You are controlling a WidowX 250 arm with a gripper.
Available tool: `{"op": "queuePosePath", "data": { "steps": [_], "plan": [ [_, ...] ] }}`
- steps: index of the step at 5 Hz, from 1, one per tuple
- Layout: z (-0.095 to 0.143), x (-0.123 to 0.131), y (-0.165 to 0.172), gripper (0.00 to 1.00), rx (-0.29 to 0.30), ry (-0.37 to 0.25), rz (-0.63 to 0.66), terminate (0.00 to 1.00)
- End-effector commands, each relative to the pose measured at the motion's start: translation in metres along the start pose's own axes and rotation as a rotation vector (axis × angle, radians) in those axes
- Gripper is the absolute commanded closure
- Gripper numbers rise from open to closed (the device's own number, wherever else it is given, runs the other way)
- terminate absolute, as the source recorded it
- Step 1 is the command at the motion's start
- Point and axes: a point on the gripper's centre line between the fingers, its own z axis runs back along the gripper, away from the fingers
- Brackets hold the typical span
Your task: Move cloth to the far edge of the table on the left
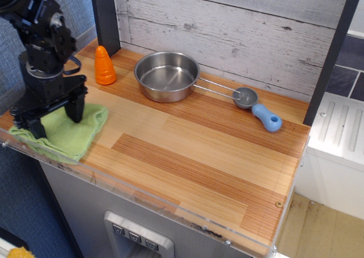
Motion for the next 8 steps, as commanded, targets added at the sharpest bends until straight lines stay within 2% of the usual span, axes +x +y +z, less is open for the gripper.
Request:
{"op": "queuePosePath", "data": {
  "steps": [1,4,5,7,8],
  "plan": [
    [0.011,0.024,0.005,0.0,-0.039,-0.043,0.004,0.0],
    [0.05,0.023,-0.007,0.0,-0.108,-0.109,-0.022,0.0],
    [0.07,0.023,-0.009,0.0,-0.12,-0.147,-0.026,0.0],
    [0.134,0.006,-0.014,0.0,-0.162,-0.232,-0.049,0.0],
    [0.134,0.006,-0.014,0.0,-0.162,-0.232,-0.049,0.0]
  ]
}}
